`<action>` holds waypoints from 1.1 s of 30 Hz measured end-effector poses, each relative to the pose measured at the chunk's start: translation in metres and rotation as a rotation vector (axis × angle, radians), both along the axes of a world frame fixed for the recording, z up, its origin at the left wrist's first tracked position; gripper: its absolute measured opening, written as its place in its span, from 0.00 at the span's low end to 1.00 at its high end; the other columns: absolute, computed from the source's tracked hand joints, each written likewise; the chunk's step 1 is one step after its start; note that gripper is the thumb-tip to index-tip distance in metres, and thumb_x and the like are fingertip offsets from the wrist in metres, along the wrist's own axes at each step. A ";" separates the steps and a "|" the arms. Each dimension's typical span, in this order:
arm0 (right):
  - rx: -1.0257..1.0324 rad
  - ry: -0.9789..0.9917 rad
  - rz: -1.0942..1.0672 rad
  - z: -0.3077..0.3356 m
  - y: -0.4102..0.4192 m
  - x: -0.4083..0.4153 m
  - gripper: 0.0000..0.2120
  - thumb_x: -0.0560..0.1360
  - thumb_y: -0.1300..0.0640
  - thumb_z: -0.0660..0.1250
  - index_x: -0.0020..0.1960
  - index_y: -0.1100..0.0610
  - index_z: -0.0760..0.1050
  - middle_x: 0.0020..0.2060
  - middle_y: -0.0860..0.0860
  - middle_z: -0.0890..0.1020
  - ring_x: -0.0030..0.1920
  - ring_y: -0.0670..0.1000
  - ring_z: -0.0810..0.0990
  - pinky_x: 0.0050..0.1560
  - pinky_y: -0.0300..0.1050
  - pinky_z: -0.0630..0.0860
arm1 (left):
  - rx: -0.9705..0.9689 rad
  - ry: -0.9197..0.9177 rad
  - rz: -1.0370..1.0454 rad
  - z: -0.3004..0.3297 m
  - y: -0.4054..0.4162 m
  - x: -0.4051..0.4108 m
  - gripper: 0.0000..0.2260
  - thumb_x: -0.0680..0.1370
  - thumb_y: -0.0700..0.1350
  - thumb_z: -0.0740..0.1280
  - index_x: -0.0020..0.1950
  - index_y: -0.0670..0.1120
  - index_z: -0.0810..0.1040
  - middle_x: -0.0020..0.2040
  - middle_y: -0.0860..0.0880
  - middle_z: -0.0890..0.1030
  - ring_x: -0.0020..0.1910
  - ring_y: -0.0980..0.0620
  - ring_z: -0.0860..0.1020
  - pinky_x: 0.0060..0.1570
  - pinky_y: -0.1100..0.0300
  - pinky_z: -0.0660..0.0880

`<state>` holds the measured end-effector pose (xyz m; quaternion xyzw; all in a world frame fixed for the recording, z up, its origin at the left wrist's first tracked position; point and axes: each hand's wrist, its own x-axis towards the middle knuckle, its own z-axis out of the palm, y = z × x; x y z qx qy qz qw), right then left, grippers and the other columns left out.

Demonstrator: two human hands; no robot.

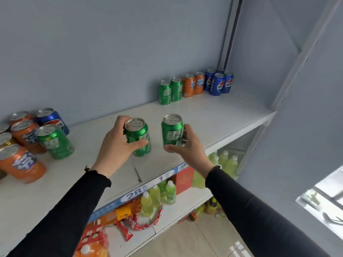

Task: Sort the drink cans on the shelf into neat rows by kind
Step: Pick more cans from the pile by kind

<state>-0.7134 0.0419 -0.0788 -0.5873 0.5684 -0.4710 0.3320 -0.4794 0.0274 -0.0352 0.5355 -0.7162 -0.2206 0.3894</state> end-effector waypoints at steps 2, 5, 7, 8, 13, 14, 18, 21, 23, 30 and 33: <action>0.003 0.016 -0.011 0.001 -0.017 -0.039 0.31 0.65 0.51 0.81 0.63 0.50 0.70 0.53 0.46 0.81 0.53 0.48 0.81 0.55 0.54 0.81 | 0.000 0.008 0.002 0.002 -0.017 -0.036 0.29 0.67 0.52 0.81 0.61 0.56 0.69 0.56 0.56 0.79 0.54 0.53 0.77 0.53 0.51 0.77; -0.011 0.036 -0.032 0.000 -0.049 -0.083 0.31 0.64 0.49 0.80 0.63 0.51 0.71 0.55 0.48 0.80 0.54 0.49 0.79 0.55 0.54 0.80 | 0.001 -0.019 0.022 0.005 -0.045 -0.080 0.28 0.67 0.54 0.80 0.60 0.58 0.69 0.56 0.56 0.79 0.54 0.52 0.78 0.53 0.47 0.77; -0.015 0.038 -0.031 0.001 -0.073 -0.103 0.31 0.65 0.50 0.80 0.64 0.51 0.71 0.54 0.49 0.80 0.54 0.50 0.79 0.54 0.52 0.80 | 0.004 -0.047 0.028 0.006 -0.066 -0.103 0.28 0.67 0.54 0.80 0.60 0.59 0.68 0.55 0.56 0.79 0.55 0.50 0.78 0.52 0.47 0.78; -0.015 0.035 -0.027 0.001 -0.086 -0.111 0.30 0.66 0.51 0.80 0.64 0.52 0.71 0.54 0.48 0.80 0.53 0.50 0.79 0.53 0.49 0.80 | 0.006 -0.051 0.026 0.006 -0.078 -0.113 0.28 0.67 0.53 0.80 0.60 0.58 0.68 0.55 0.56 0.79 0.55 0.50 0.78 0.51 0.48 0.78; 0.012 0.020 0.014 -0.001 -0.155 -0.126 0.30 0.68 0.53 0.79 0.65 0.51 0.69 0.55 0.46 0.79 0.52 0.47 0.77 0.49 0.41 0.74 | 0.008 -0.038 0.049 0.001 -0.139 -0.144 0.28 0.67 0.48 0.81 0.60 0.54 0.70 0.53 0.58 0.78 0.52 0.53 0.78 0.52 0.52 0.77; 0.014 0.019 0.027 -0.002 -0.169 -0.126 0.31 0.68 0.53 0.79 0.66 0.51 0.69 0.55 0.45 0.78 0.53 0.46 0.77 0.50 0.41 0.73 | -0.001 -0.038 0.057 -0.002 -0.151 -0.147 0.27 0.66 0.48 0.81 0.60 0.54 0.71 0.53 0.57 0.78 0.53 0.53 0.77 0.52 0.54 0.76; 0.038 -0.017 0.070 -0.007 -0.216 -0.125 0.35 0.68 0.57 0.80 0.69 0.54 0.67 0.56 0.44 0.77 0.52 0.44 0.76 0.53 0.39 0.73 | -0.020 -0.045 0.086 -0.011 -0.197 -0.154 0.29 0.65 0.49 0.81 0.61 0.55 0.71 0.58 0.52 0.76 0.56 0.54 0.75 0.53 0.57 0.74; 0.058 -0.036 0.115 -0.014 -0.245 -0.126 0.36 0.68 0.60 0.80 0.70 0.54 0.66 0.56 0.44 0.77 0.51 0.41 0.76 0.51 0.31 0.73 | -0.015 -0.068 0.094 -0.016 -0.223 -0.158 0.30 0.65 0.49 0.81 0.62 0.57 0.71 0.57 0.51 0.76 0.55 0.52 0.75 0.53 0.57 0.73; 0.061 -0.047 0.147 -0.019 -0.261 -0.128 0.37 0.67 0.62 0.80 0.70 0.54 0.66 0.56 0.44 0.77 0.49 0.34 0.76 0.46 0.23 0.71 | -0.005 -0.074 0.103 -0.019 -0.237 -0.160 0.30 0.65 0.50 0.81 0.61 0.59 0.70 0.57 0.50 0.75 0.55 0.52 0.76 0.54 0.56 0.74; 0.036 -0.044 0.215 -0.032 -0.300 -0.134 0.37 0.64 0.59 0.82 0.68 0.54 0.68 0.58 0.44 0.79 0.55 0.34 0.77 0.56 0.34 0.75 | 0.055 -0.051 0.180 -0.028 -0.260 -0.166 0.30 0.66 0.48 0.80 0.63 0.58 0.70 0.58 0.48 0.73 0.54 0.51 0.75 0.53 0.60 0.72; 0.021 -0.013 0.221 -0.035 -0.309 -0.134 0.36 0.64 0.55 0.82 0.66 0.55 0.69 0.61 0.49 0.78 0.59 0.47 0.77 0.60 0.47 0.76 | 0.090 -0.021 0.178 -0.028 -0.263 -0.166 0.30 0.66 0.49 0.79 0.63 0.57 0.70 0.59 0.48 0.74 0.56 0.51 0.75 0.53 0.60 0.74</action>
